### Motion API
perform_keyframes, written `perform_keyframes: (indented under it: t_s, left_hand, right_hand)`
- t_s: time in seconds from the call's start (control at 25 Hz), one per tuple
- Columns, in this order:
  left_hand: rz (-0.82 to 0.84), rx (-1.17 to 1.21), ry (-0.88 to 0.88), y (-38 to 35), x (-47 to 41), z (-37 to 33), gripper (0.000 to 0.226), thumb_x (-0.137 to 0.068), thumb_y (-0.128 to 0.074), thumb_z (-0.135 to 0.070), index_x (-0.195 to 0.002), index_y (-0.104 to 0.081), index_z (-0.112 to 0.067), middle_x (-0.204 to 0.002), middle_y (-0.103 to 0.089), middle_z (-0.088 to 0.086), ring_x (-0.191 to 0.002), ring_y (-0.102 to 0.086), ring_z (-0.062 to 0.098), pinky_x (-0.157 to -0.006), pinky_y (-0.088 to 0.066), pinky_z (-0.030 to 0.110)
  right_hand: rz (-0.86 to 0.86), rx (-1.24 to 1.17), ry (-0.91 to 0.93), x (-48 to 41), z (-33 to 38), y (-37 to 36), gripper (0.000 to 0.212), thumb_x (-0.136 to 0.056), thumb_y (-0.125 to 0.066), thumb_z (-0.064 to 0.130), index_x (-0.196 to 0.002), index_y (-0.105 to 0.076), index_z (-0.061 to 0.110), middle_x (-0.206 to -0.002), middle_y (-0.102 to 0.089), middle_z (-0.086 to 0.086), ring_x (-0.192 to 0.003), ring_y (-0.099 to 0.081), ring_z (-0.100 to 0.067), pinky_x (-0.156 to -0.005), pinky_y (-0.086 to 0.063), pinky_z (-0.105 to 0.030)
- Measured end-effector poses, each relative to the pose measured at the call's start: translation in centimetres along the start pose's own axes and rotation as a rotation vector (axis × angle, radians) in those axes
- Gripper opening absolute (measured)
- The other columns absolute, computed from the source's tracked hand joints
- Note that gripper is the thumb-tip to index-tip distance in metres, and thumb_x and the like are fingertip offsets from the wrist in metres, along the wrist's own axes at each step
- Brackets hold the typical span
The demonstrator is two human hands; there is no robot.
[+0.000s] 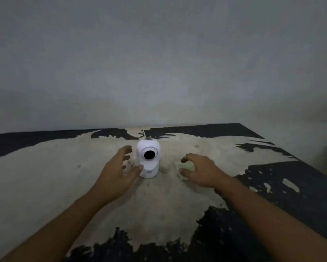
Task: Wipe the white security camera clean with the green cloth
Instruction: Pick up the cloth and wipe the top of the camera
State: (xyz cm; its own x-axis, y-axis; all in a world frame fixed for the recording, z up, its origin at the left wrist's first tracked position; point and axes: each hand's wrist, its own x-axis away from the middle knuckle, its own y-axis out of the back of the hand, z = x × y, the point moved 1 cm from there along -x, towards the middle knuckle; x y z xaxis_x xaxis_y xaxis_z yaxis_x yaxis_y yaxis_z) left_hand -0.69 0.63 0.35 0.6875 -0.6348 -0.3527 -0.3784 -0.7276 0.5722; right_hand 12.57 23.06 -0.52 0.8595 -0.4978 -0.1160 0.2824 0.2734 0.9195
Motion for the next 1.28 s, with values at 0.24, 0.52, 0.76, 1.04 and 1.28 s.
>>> perform_keyframes:
  t_s: [0.24,0.52,0.76,1.04,1.28]
  left_hand:
    - [0.033,0.126,-0.010,-1.6,-0.5,1.4,0.062,-0.076,-0.063,-0.041,-0.129,-0.032,-0.028,-0.137,-0.046,-0.003,-0.113,-0.047,0.009,-0.092,-0.043,0.032]
    - [0.027,0.204,-0.014,-2.7,-1.8,2.4,0.059,-0.078,-0.063,-0.038,-0.128,-0.033,-0.032,-0.133,-0.049,-0.009,-0.114,-0.050,0.009,-0.092,-0.044,0.029]
    - [0.032,0.190,-0.057,-3.0,-2.8,2.7,0.059,-0.078,-0.063,-0.034,-0.129,-0.033,-0.031,-0.129,-0.049,-0.013,-0.110,-0.047,0.002,-0.079,-0.038,0.010]
    - [0.027,0.214,-0.084,-3.0,-3.1,3.0,0.056,-0.078,-0.062,-0.036,-0.127,-0.034,-0.036,-0.128,-0.049,-0.018,-0.105,-0.049,-0.006,-0.079,-0.039,0.005]
    - [0.044,0.206,-0.086,-3.1,-3.3,3.2,0.060,-0.075,-0.061,-0.041,-0.127,-0.032,-0.038,-0.124,-0.045,-0.024,-0.101,-0.047,-0.011,-0.081,-0.039,0.007]
  right_hand:
    - [-0.180,0.041,-0.129,-0.1,-0.9,-3.1,0.033,-0.096,-0.043,0.034,-0.128,-0.048,0.028,-0.135,-0.050,0.004,-0.125,-0.043,-0.016,-0.106,-0.019,-0.043]
    - [-0.229,-0.115,-0.193,-1.3,-0.6,-2.3,0.041,-0.086,-0.063,0.031,-0.125,-0.053,0.026,-0.104,-0.059,0.006,-0.105,-0.055,-0.015,-0.095,-0.027,-0.036]
    - [-0.296,-0.231,-0.057,-2.1,0.1,-1.5,0.011,-0.086,-0.069,0.019,-0.096,-0.072,0.019,-0.094,-0.064,0.001,-0.079,-0.057,-0.007,-0.065,-0.037,-0.005]
    - [-0.496,-0.463,-0.083,-2.8,2.2,0.0,0.005,-0.090,-0.063,0.022,-0.090,-0.061,0.017,-0.080,-0.063,0.008,-0.070,-0.058,0.000,-0.053,-0.042,-0.007]
    - [-0.487,-0.675,0.051,-3.1,5.8,0.1,0.011,-0.091,-0.062,0.019,-0.081,-0.059,0.018,-0.070,-0.060,0.008,-0.061,-0.053,-0.002,-0.057,-0.042,-0.010]
